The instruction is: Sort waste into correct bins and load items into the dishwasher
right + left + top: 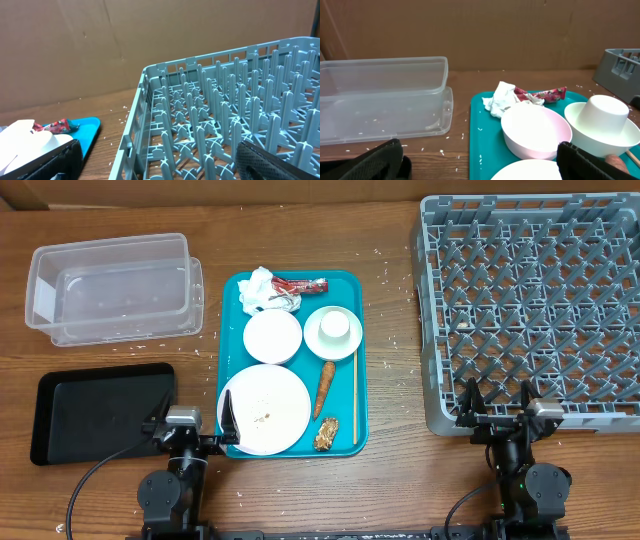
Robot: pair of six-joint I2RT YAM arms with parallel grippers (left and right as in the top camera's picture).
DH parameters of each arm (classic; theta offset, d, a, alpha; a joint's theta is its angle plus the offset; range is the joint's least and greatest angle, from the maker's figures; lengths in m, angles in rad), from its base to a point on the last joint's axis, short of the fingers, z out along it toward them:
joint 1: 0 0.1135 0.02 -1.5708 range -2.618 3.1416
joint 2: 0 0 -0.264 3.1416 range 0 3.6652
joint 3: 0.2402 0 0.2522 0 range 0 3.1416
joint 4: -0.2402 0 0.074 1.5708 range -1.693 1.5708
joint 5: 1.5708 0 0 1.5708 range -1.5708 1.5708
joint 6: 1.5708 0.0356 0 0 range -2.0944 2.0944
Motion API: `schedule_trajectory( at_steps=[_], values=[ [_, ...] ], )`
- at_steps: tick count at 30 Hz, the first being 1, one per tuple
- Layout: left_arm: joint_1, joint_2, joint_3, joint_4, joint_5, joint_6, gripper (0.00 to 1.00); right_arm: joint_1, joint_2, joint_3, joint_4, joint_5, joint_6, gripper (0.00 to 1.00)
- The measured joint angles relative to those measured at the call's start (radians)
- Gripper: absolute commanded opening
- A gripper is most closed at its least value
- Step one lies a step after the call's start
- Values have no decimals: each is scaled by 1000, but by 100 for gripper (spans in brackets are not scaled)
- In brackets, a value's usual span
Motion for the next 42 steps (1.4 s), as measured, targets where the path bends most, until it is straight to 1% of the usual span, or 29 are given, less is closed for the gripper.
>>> schedule_trajectory(
  at_steps=[7, 10, 14, 19, 21, 24, 26, 30, 33, 36, 39, 42],
  values=[
    [0, 0, 0, 1, 0, 0, 100, 0, 0, 0, 0, 0, 0, 100],
    [0, 0, 0, 51, 5, -4, 100, 0, 0, 0, 0, 0, -1, 100],
    [0, 0, 0, 170, 122, -47, 100, 0, 0, 0, 0, -1, -1, 100],
    [0, 0, 0, 273, 306, -91, 100, 0, 0, 0, 0, 0, 0, 100],
    [0, 0, 0, 331, 357, -118, 100, 0, 0, 0, -1, 0, -1, 100],
    [0, 0, 0, 402, 394, -150, 100, 0, 0, 0, 0, 0, 0, 100],
    [0, 0, 2, 399, 406, -166, 100, 0, 0, 0, 0, 0, 0, 100],
    [0, 32, 50, 269, 397, -214, 100, 0, 0, 0, -1, 0, 0, 100],
    [0, 145, 155, 170, 399, -222, 100, 0, 0, 0, 0, 0, 0, 100],
    [0, 328, 321, 97, 431, -201, 100, 0, 0, 0, 1, 0, 0, 100],
    [0, 527, 500, 48, 512, -164, 100, 0, -1, 0, 0, 0, 0, 100],
    [0, 729, 644, 68, 627, -154, 100, 0, -1, 0, 0, 0, -1, 100]
  ],
)
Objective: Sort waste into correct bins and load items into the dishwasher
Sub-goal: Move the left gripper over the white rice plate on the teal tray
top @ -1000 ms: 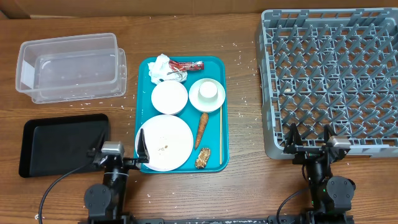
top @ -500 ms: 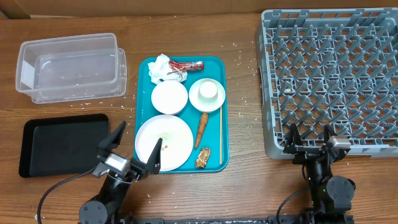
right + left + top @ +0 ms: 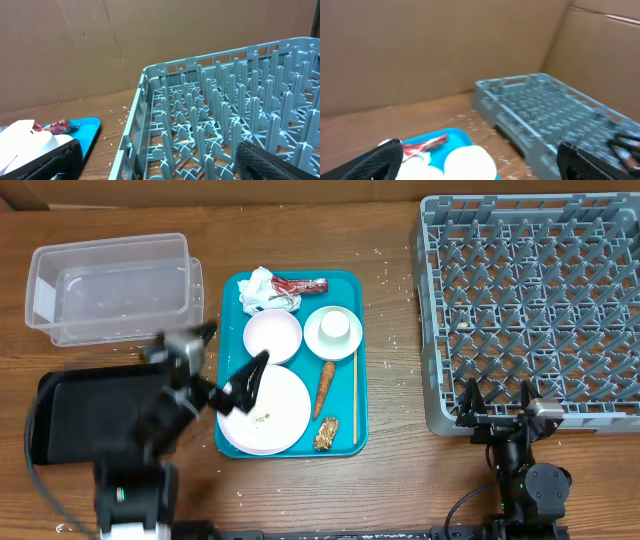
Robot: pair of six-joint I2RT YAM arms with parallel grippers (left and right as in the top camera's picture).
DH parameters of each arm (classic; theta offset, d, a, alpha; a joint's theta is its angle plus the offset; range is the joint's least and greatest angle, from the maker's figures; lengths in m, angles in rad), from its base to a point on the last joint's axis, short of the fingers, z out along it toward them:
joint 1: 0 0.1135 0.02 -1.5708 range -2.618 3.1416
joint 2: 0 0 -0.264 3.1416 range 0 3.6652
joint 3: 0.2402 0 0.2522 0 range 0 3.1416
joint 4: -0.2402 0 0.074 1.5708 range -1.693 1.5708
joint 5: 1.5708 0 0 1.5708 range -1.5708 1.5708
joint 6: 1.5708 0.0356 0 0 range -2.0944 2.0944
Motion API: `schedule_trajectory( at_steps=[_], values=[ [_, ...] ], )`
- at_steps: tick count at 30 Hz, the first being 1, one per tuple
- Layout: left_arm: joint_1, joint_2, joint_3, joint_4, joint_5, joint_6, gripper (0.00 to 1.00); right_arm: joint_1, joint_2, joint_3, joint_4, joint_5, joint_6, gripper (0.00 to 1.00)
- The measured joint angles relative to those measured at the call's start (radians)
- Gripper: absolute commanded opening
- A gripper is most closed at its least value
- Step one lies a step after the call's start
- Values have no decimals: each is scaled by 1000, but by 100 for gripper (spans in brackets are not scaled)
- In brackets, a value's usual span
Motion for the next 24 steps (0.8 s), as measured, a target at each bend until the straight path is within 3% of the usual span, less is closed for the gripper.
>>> schedule_trajectory(
  at_steps=[5, 9, 13, 15, 24],
  values=[
    [-3, 220, 73, 80, 178, -19, 100, 0, 0, 0, 0, 0, 0, 100],
    [-55, 359, 139, -51, 180, -66, 100, 0, 0, 0, 0, 0, 0, 100],
    [-198, 484, 288, -421, -16, -79, 100, 0, 0, 0, 1, 0, 0, 100],
    [-276, 534, 359, -526, -138, -76, 100, 0, 0, 0, 0, 0, 0, 100],
    [-490, 659, 445, -555, -438, -99, 100, 0, 0, 0, 0, 0, 0, 100]
  ],
)
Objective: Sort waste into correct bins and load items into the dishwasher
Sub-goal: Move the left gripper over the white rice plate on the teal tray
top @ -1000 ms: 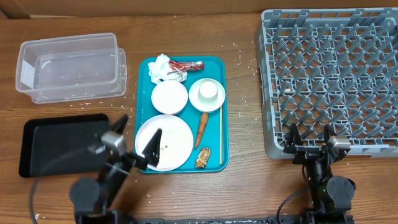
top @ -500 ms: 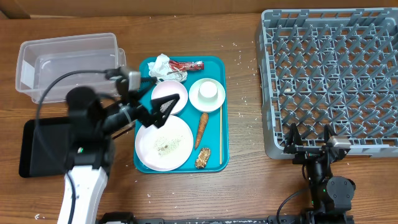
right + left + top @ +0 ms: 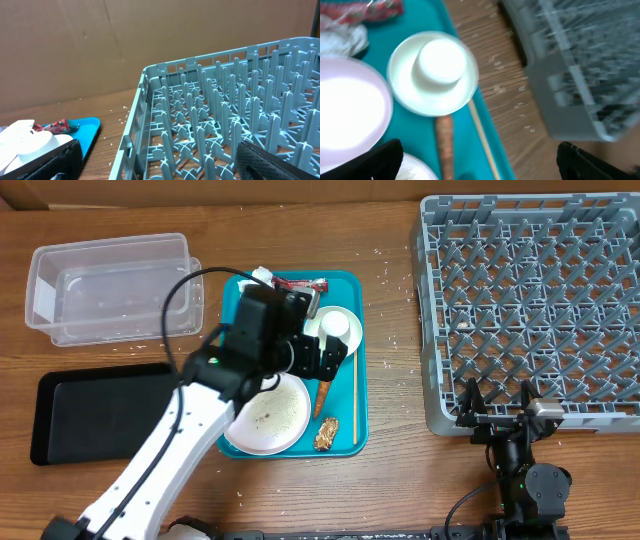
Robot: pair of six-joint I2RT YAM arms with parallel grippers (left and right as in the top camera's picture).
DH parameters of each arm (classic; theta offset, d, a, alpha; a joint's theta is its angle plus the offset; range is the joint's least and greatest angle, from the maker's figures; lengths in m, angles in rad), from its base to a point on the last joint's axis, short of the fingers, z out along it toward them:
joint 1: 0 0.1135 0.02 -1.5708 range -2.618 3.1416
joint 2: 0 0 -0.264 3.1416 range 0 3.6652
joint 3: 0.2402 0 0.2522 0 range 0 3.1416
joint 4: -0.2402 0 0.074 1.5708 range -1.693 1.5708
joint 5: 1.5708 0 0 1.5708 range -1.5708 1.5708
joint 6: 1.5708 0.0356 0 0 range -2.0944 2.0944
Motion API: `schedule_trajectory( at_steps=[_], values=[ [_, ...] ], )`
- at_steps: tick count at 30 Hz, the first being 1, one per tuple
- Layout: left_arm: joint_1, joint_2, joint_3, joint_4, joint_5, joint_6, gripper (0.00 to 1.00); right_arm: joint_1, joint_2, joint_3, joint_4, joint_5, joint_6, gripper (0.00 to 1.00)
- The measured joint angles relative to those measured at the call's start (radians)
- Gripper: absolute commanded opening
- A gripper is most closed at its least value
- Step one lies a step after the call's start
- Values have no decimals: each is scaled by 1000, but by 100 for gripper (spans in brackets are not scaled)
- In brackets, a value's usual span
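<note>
A teal tray (image 3: pixel 347 280) holds a white plate (image 3: pixel 265 418), a white cup upturned in a bowl (image 3: pixel 434 72), a pink bowl (image 3: pixel 345 115), a carrot (image 3: pixel 445 145), a chopstick (image 3: pixel 482 135), a brown food scrap (image 3: pixel 325 436), a red wrapper (image 3: pixel 300 284) and crumpled tissue (image 3: pixel 262 277). My left gripper (image 3: pixel 320 360) hangs open over the tray's middle, above the carrot's top end and just in front of the cup, holding nothing. My right gripper (image 3: pixel 497 408) rests open at the front edge of the grey dish rack (image 3: pixel 530 300).
A clear plastic container (image 3: pixel 110 285) stands at the back left. A black tray (image 3: pixel 100 410) lies in front of it. The left arm crosses over the plate and hides most of the pink bowl from above. Crumbs dot the wooden table.
My left gripper was over the tray's left edge, its camera facing the rack. Now it is over the tray's middle, looking down on the cup and carrot. The right arm is unchanged.
Both grippers rested open at the table's front edge, the left one beside the white plate. Then the left arm stood raised over the black tray and the plate's left side. Now it reaches across the plate to the carrot and cup. No object has moved.
</note>
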Motion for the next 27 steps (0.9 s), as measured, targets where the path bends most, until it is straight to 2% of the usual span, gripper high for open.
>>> schedule_trajectory(
  at_steps=[6, 8, 14, 27],
  values=[
    [-78, 107, 3, -104, -247, -227, 100, 0, 0, 0, 0, 0, 0, 100],
    [-94, 137, 3, -102, -274, -280, 100, 0, 0, 0, 0, 0, 0, 100],
    [-109, 220, 3, -98, -283, -388, 100, 0, 0, 0, 0, 0, 0, 100],
    [-109, 322, 3, -93, -286, -463, 100, 0, 0, 0, 0, 0, 0, 100]
  ],
)
